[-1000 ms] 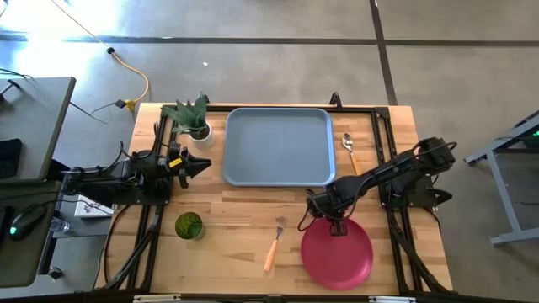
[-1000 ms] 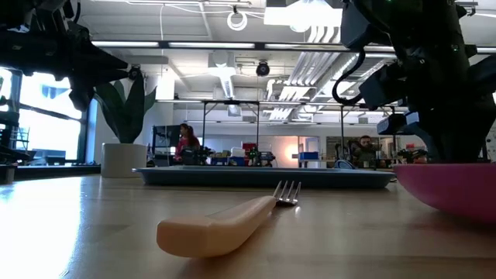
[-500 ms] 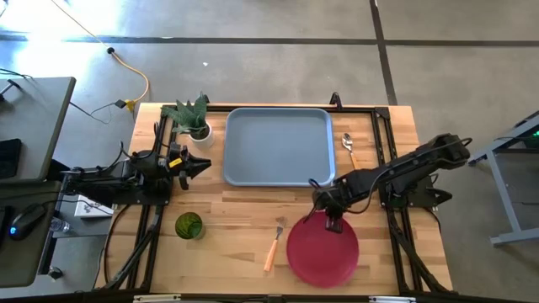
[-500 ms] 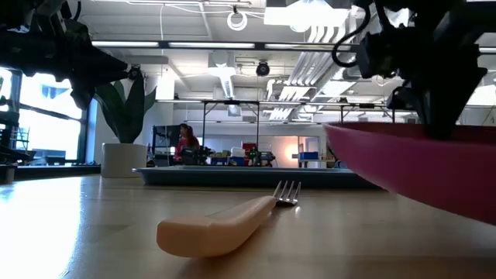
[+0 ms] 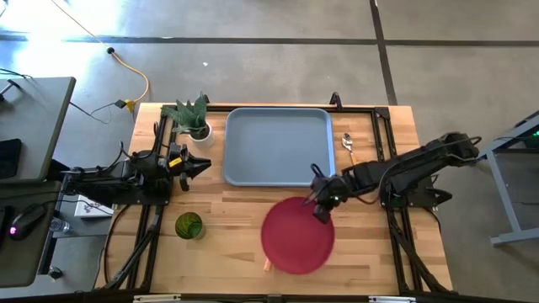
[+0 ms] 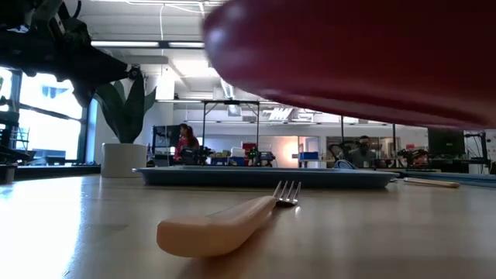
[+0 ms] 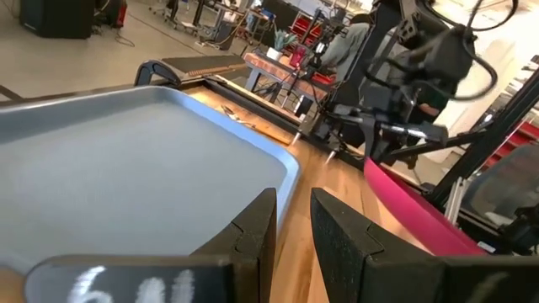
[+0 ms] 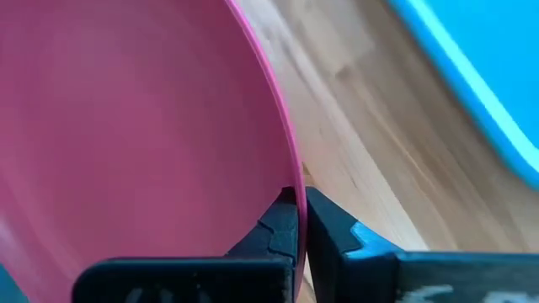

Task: Pick and place plate/cup/fork/spoon on tray
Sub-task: Put the pink plate on the gray tray

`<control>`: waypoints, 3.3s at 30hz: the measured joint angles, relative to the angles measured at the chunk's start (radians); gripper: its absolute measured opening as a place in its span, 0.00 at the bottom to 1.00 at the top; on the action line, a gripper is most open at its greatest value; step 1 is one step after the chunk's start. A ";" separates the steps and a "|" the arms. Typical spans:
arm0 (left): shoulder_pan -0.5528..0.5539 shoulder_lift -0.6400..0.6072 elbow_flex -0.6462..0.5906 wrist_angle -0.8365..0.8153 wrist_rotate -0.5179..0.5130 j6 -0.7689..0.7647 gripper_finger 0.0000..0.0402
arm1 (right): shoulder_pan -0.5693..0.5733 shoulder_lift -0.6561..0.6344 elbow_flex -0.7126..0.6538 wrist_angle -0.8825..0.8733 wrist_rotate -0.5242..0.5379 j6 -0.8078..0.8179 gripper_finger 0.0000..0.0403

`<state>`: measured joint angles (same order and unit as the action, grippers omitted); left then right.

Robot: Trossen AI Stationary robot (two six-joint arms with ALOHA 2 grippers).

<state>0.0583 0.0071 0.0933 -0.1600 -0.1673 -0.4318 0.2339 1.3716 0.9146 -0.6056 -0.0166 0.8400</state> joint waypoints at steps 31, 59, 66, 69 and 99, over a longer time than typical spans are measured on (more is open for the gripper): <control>0.000 0.000 0.000 0.000 0.033 -0.003 0.16 | -0.605 0.000 0.000 0.371 0.107 0.064 0.00; 0.000 0.000 0.000 0.000 0.017 -0.002 0.16 | -0.928 0.203 0.361 -0.050 -0.110 -0.367 0.00; 0.000 0.000 0.000 0.000 0.017 -0.002 0.16 | -0.925 0.336 0.425 -0.175 -0.165 -0.455 0.00; 0.000 0.000 0.000 0.000 0.017 -0.010 0.16 | -0.924 0.390 0.425 -0.168 -0.195 -0.456 0.00; 0.000 0.000 0.000 0.000 0.015 -0.011 0.16 | -0.917 0.555 0.426 -0.127 -0.162 -0.441 0.01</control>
<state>0.0582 0.0071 0.0933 -0.1600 -0.1524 -0.4428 -0.6827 1.9263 1.3407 -0.7326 -0.1785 0.3992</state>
